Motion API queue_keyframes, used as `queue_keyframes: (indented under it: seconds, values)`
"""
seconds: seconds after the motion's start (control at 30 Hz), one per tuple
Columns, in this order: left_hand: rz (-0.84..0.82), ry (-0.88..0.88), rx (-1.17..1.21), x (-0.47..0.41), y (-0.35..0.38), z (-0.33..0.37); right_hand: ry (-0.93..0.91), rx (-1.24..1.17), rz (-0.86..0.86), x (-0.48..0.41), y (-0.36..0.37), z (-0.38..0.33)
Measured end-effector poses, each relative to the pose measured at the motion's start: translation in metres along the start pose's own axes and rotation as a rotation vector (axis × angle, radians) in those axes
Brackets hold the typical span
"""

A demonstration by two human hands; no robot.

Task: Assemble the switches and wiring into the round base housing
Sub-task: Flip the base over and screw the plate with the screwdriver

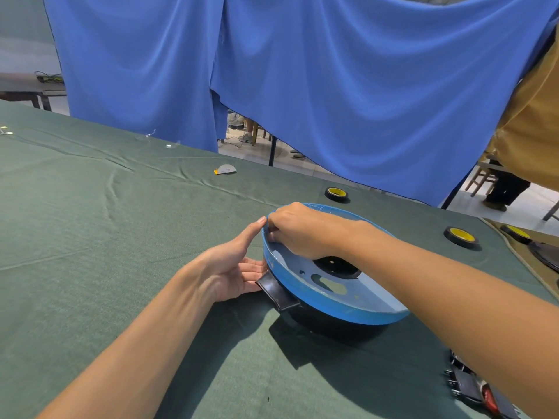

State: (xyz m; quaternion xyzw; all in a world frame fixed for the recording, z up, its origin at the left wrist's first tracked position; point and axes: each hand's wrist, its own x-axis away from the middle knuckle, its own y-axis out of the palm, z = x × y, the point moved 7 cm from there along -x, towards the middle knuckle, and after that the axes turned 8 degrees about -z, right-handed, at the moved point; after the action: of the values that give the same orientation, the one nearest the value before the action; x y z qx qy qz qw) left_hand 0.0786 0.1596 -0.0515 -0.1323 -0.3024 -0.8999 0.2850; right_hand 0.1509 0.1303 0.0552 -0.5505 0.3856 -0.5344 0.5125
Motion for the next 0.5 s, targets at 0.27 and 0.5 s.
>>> queue_keyframes:
  seconds: [0.27,0.5]
  values:
    - [0.023,0.030,0.019,0.0003,-0.0008,0.0015,0.042,-0.156,-0.009,-0.0002,-0.0070,0.0053]
    - [0.012,0.037,0.030,0.0003,0.0004,0.0012,0.045,-0.062,0.017,-0.0009,-0.0017,0.0023]
